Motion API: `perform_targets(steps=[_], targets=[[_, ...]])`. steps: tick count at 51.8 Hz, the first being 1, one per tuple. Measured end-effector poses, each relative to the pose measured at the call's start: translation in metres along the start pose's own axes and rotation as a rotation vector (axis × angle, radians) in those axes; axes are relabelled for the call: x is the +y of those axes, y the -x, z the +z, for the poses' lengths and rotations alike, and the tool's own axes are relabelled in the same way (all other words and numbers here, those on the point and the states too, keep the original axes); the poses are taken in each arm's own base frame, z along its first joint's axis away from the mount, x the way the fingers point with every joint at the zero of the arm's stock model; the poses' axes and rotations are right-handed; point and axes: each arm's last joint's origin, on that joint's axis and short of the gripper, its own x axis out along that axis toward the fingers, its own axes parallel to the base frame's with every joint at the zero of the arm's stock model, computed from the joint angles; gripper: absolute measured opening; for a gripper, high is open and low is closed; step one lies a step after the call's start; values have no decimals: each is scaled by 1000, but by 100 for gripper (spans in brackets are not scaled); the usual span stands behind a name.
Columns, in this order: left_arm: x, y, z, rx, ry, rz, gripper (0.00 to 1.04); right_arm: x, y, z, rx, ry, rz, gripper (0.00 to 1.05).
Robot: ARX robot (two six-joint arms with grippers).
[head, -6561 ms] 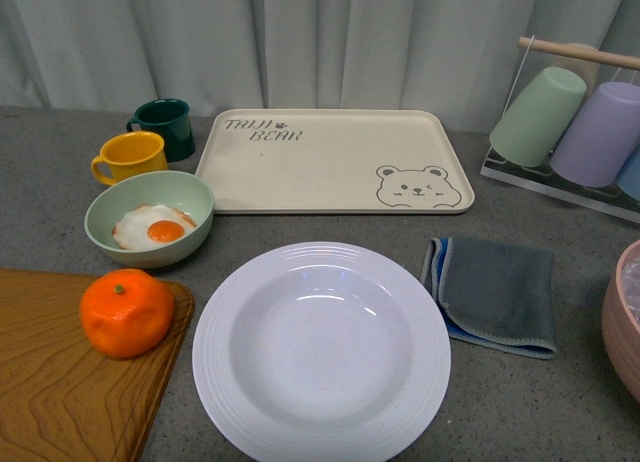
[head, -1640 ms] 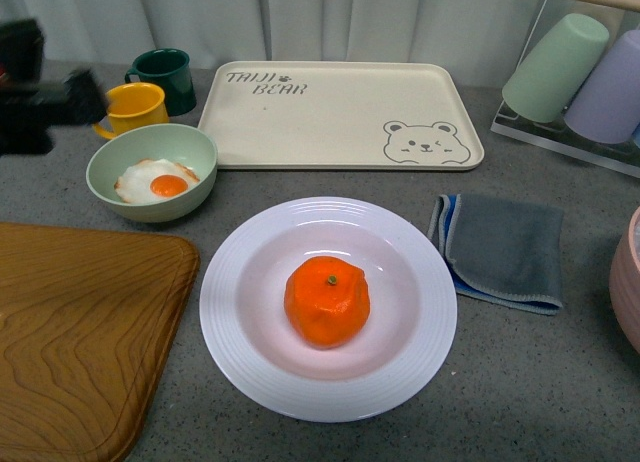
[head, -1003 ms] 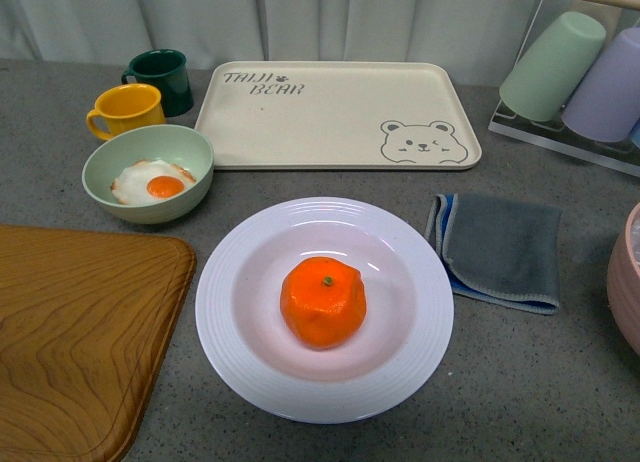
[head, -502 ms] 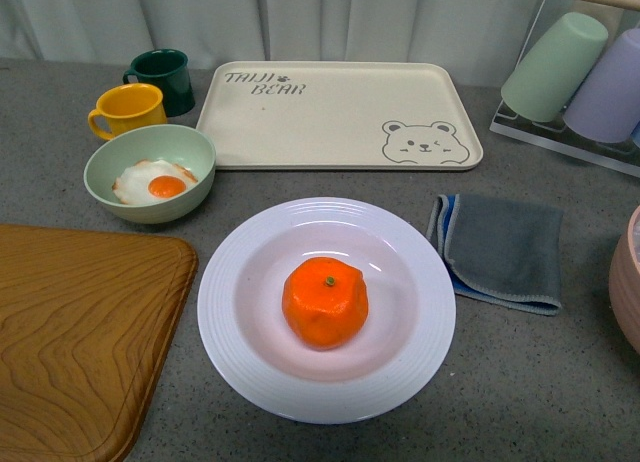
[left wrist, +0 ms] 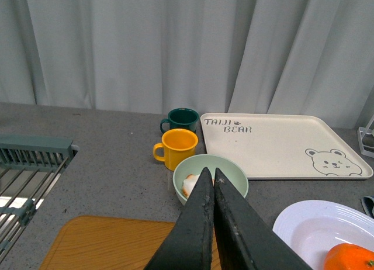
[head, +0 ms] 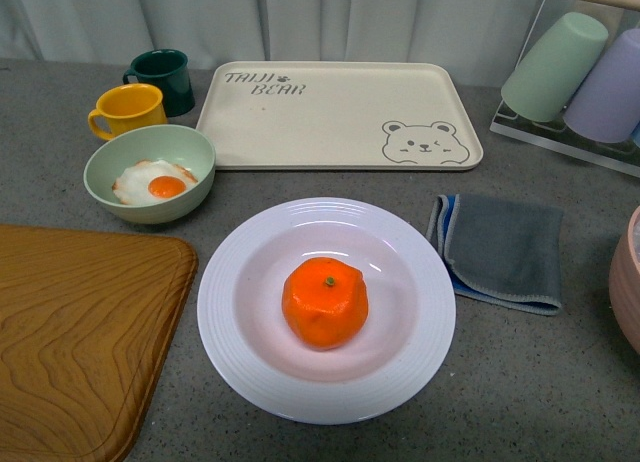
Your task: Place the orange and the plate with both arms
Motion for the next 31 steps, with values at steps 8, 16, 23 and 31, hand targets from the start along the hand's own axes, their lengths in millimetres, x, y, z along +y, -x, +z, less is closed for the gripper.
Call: perform_targets(steps=[8, 16, 23, 31], targets=[[0, 3, 0, 0, 0, 0, 4, 0, 0, 0, 0, 0, 0, 95], [0, 7, -1, 3, 0, 0, 4, 0, 0, 0, 0, 0, 0, 95], [0, 16, -3, 6, 0, -1, 4, 0, 0, 0, 0, 0, 0, 95], [0, 16, -3, 6, 0, -1, 29, 0, 0, 0, 0, 0, 0, 95]])
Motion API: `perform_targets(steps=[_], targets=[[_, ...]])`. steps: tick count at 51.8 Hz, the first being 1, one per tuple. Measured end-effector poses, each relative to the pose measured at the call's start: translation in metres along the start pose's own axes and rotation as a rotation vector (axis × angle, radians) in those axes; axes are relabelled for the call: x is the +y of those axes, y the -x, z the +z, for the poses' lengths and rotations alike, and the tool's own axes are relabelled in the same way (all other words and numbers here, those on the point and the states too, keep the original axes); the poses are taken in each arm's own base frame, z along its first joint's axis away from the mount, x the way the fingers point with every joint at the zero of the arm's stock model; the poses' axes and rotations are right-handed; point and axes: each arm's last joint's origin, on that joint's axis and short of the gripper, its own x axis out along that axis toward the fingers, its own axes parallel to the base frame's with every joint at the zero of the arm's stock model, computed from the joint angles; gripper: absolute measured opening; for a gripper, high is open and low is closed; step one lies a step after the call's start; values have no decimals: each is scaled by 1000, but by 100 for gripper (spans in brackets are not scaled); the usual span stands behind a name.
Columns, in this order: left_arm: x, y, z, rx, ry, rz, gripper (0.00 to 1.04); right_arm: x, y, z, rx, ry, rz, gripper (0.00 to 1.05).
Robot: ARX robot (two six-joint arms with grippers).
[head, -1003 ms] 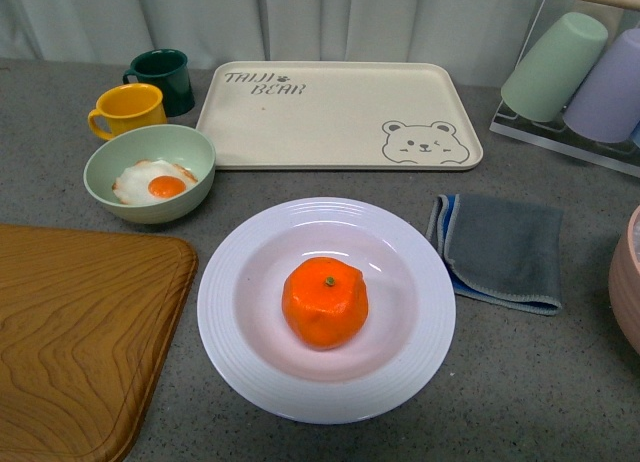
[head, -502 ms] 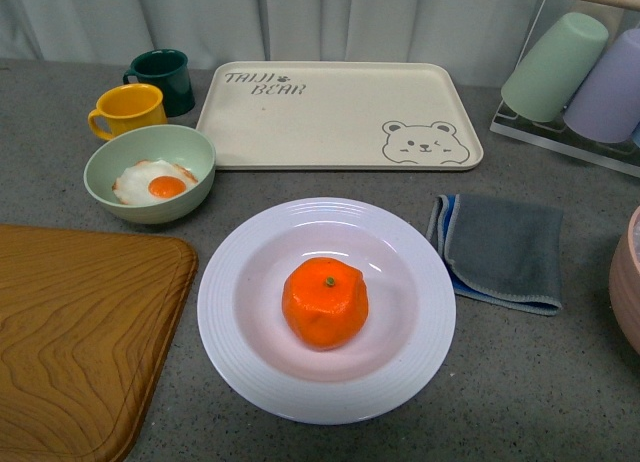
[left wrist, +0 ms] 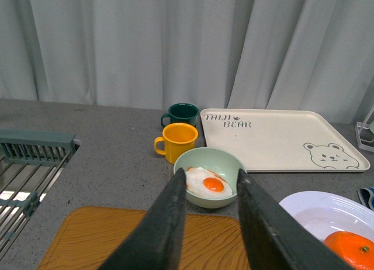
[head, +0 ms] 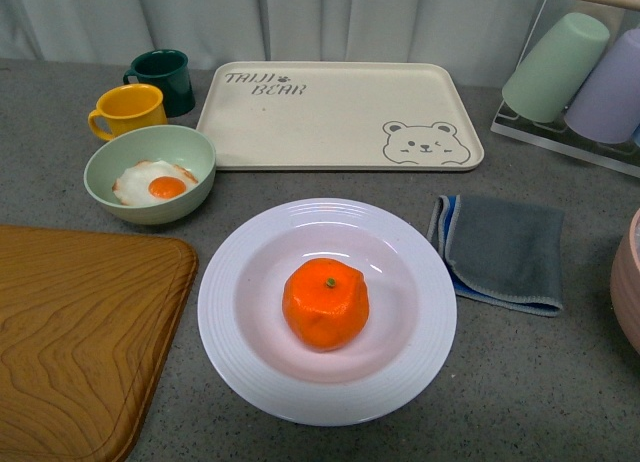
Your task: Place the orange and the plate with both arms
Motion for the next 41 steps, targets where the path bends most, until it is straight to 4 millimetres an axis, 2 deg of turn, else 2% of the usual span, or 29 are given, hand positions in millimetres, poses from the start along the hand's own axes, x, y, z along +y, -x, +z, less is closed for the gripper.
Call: perform_targets(steps=[10, 12, 15, 21, 25, 30, 41], targets=[[0, 0, 0, 0, 0, 0, 62, 0, 0, 0, 4, 9, -7, 95], [0, 0, 0, 0, 0, 0, 70, 1, 0, -1, 85, 71, -54, 95], [0, 0, 0, -1, 0, 1, 82, 4, -4, -2, 185, 154, -32, 95], [0, 0, 0, -1, -1, 0, 100, 15, -17, 7, 266, 150, 70, 95], [0, 0, 0, -1, -2, 0, 97, 25, -30, 13, 318, 86, 148, 95], [0, 0, 0, -1, -2, 0, 98, 39, -45, 11, 428, -15, 247, 95], [0, 0, 0, -1, -2, 0, 98, 56, -79, -19, 753, -363, 308, 95]])
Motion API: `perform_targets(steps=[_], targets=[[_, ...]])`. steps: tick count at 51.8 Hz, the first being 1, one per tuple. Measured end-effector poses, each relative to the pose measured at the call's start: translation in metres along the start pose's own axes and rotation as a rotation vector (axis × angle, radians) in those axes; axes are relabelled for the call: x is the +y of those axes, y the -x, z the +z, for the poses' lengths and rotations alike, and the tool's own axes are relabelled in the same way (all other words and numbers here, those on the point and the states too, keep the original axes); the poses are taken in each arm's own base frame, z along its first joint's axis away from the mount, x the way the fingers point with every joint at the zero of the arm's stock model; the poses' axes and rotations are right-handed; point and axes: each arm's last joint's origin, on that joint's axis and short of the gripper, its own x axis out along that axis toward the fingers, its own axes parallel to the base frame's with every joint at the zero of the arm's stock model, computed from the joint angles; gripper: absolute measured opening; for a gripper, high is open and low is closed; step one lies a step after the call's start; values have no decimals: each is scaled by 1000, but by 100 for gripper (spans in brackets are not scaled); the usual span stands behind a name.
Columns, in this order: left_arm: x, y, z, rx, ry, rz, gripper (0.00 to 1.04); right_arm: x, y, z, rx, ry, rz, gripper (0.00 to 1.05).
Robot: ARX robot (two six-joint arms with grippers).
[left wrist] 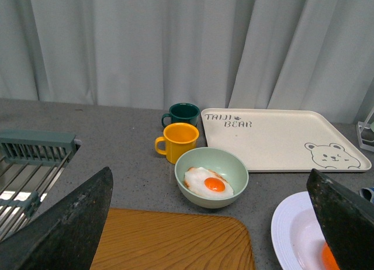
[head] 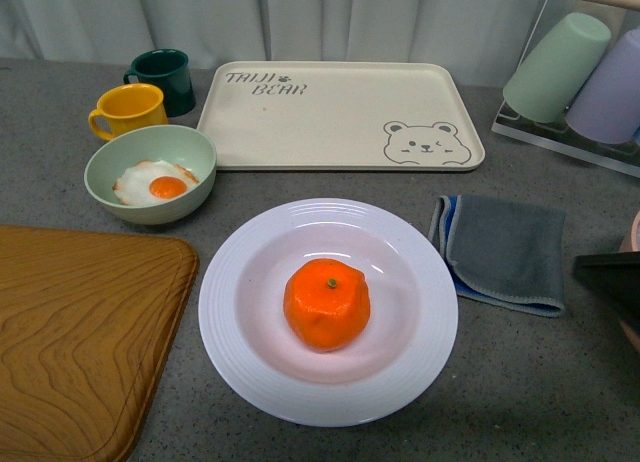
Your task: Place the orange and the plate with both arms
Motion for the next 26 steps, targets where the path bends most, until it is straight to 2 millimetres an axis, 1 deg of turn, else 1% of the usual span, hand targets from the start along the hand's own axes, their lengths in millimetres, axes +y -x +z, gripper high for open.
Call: perform_targets(steps=[5, 13, 17, 26], targets=[[0, 0, 0, 0, 0, 0, 98, -6, -18, 0, 91, -124, 30, 95], [0, 0, 0, 0, 0, 0, 98, -16, -42, 3, 171, -264, 85, 95], [0, 0, 0, 0, 0, 0, 98, -22, -56, 4, 207, -298, 86, 95], [0, 0, 0, 0, 0, 0, 98, -28, -76, 3, 267, -321, 72, 95]])
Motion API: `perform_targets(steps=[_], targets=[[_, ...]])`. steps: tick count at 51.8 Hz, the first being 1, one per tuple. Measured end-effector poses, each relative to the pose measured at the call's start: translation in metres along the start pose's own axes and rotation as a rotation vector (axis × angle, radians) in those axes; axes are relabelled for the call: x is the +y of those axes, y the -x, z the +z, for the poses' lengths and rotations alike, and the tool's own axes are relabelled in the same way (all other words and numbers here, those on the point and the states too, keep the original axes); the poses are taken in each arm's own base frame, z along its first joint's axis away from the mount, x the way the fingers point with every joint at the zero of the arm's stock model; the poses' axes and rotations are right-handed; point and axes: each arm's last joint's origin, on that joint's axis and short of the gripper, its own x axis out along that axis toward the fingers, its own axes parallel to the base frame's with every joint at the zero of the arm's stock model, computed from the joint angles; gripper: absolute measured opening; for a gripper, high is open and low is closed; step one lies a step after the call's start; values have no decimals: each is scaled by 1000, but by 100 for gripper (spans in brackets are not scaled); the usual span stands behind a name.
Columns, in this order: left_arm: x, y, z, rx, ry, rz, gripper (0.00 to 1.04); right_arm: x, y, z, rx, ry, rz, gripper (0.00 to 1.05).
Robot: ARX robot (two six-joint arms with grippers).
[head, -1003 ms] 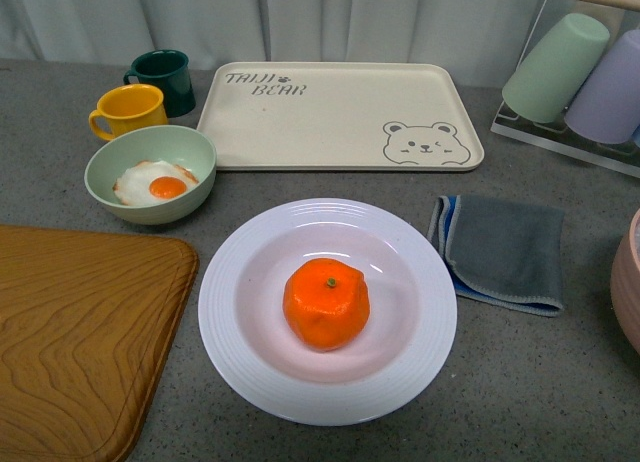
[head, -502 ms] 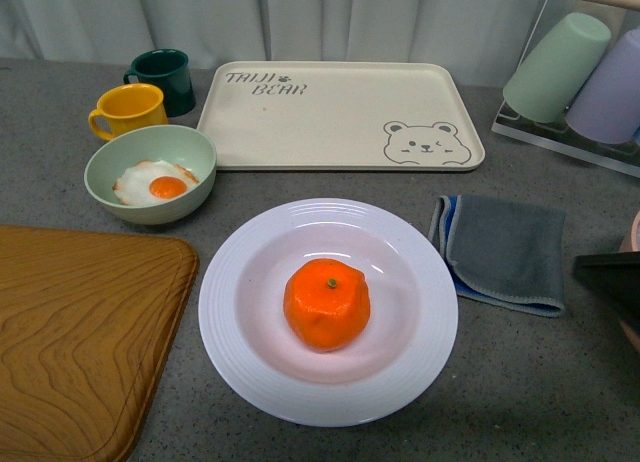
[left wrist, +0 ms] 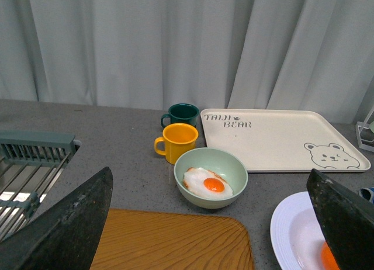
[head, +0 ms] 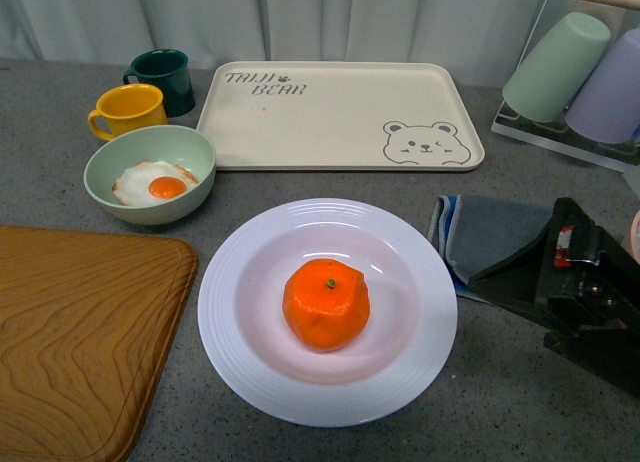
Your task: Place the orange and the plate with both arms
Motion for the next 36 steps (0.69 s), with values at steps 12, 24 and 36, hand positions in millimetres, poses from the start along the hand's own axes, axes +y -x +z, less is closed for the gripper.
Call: perform_targets(steps=[12, 24, 36], targets=[[0, 0, 0, 0, 0, 0, 98, -3, -23, 11, 24, -27, -8, 95], [0, 0, 0, 0, 0, 0, 98, -4, -51, 12, 55, -80, 12, 95], [0, 0, 0, 0, 0, 0, 98, -6, -76, 10, 58, -135, 59, 95]])
